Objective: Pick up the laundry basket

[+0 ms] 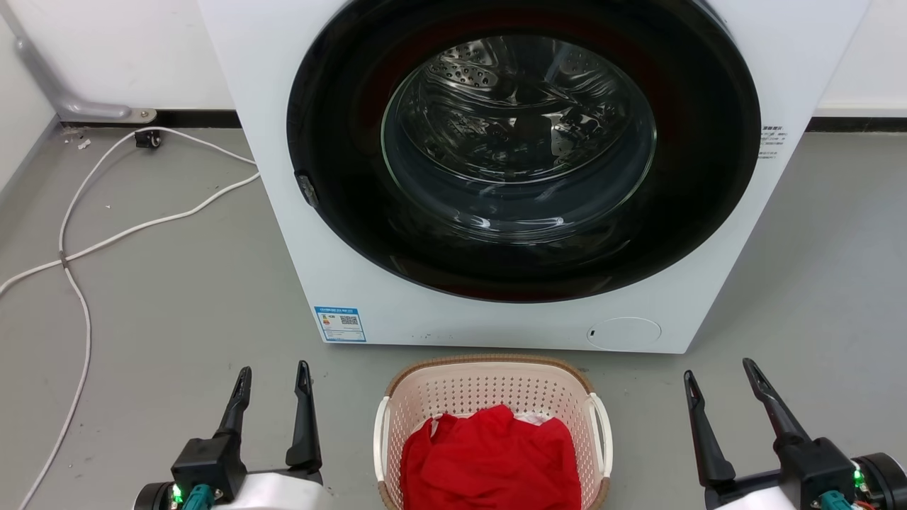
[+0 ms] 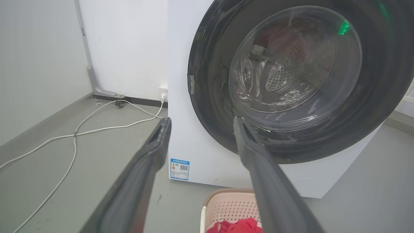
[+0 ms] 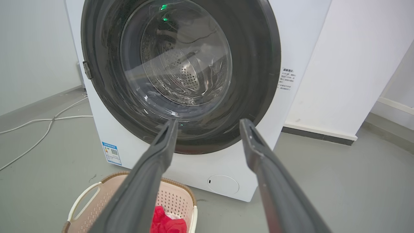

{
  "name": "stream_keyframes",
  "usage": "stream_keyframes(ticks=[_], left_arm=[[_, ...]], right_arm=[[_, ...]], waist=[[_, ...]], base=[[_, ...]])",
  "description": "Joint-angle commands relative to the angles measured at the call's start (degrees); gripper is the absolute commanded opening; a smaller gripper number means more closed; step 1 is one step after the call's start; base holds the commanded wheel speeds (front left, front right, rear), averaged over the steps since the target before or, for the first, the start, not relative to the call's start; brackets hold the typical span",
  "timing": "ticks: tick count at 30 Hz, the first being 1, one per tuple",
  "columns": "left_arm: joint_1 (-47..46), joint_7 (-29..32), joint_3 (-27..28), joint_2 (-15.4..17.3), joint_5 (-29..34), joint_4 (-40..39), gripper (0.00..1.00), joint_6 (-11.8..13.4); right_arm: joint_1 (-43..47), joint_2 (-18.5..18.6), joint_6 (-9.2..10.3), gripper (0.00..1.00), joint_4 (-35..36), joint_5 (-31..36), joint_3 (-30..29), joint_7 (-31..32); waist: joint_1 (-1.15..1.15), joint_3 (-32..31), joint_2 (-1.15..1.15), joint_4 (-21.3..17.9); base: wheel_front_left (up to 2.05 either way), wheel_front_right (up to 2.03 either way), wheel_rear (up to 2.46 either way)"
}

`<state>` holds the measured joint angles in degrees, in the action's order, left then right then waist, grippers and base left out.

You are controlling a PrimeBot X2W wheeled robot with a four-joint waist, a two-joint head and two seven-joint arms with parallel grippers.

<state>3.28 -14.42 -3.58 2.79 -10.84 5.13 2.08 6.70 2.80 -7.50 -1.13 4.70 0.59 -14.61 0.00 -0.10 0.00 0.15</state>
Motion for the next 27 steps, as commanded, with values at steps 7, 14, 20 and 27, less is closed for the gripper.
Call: stream_keyframes(ticks=[7,14,20,27], left_arm=[[0.9,-0.9,-0.3,0.2,2.1,0.1,1.0,0.7],[1.0,-0.9,-0.3,0.2,2.0,0.3,1.0,1.0],[0.9,-0.9,-0.2,0.2,1.9,0.4,1.0,1.0],[0.8,-0.8,-0.2,0.2,2.0,0.4,1.0,1.0]], right_arm=[[1.0,0.1,0.02,1.0,0.2,1.9,0.0,-0.6],[1.0,0.1,0.03,1.0,-0.1,1.7,-0.2,-0.6],[1.0,0.1,0.03,1.0,-0.2,1.6,-0.3,-0.6],[1.1,0.1,0.03,1.0,0.0,1.6,-0.1,-0.6]], waist=[[0.0,-0.1,0.0,0.0],[0.0,0.1,0.0,0.0],[0.0,0.2,0.0,0.0],[0.0,0.3,0.0,0.0]], base=[[0.0,0.0,0.0],[0.0,0.0,0.0],[0.0,0.0,0.0],[0.0,0.0,0.0]])
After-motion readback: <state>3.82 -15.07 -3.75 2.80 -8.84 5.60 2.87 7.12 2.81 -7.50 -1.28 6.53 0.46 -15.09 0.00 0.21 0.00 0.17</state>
